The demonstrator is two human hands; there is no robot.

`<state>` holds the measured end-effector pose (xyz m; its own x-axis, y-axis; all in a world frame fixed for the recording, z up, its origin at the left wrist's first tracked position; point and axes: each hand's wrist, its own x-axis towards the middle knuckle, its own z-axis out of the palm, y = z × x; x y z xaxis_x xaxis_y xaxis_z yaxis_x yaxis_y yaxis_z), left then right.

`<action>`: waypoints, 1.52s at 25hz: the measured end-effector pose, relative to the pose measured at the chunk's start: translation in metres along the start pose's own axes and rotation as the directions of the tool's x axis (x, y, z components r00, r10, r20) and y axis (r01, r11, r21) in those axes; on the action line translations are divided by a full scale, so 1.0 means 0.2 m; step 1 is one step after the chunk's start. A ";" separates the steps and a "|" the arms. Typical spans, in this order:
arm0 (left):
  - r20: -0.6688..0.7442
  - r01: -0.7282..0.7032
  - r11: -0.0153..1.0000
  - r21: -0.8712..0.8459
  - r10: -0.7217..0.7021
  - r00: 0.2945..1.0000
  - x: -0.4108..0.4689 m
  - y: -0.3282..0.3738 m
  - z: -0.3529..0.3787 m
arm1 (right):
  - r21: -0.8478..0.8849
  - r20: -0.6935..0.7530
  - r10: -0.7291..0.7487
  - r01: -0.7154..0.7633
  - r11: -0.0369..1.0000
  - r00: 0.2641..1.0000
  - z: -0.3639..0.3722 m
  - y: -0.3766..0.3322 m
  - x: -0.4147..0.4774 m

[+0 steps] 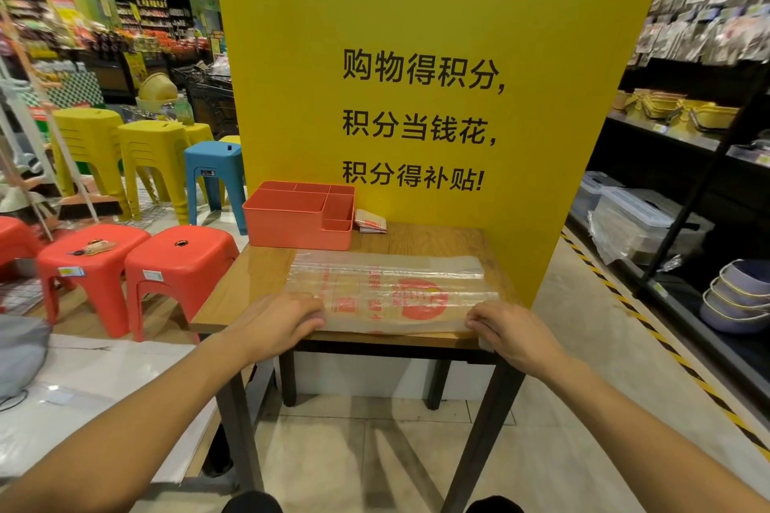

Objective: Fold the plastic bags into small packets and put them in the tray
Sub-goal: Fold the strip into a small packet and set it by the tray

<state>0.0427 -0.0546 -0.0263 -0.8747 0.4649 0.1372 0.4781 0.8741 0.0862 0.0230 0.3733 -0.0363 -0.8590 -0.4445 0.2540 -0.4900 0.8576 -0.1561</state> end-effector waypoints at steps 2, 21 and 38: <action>0.007 0.057 0.998 -0.032 -0.056 0.998 0.03 -0.01 -0.03 | -0.037 0.010 0.055 -0.055 0.998 0.998 0.00 0.02 0.05; 0.060 0.337 0.879 -0.336 -0.338 0.939 0.09 -0.27 0.01 | 0.298 0.209 0.356 -0.406 0.864 0.911 -0.12 0.30 0.16; -0.157 0.271 0.947 -0.171 -0.298 0.942 0.03 -0.24 0.02 | -0.240 -0.033 0.185 -0.188 0.952 0.982 -0.08 0.12 0.21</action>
<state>0.0143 -0.0926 -0.0330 -0.9534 0.1556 0.2587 0.2297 0.9299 0.2873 -0.0220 0.3791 -0.0141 -0.9294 -0.2693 0.2523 -0.2698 0.9623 0.0332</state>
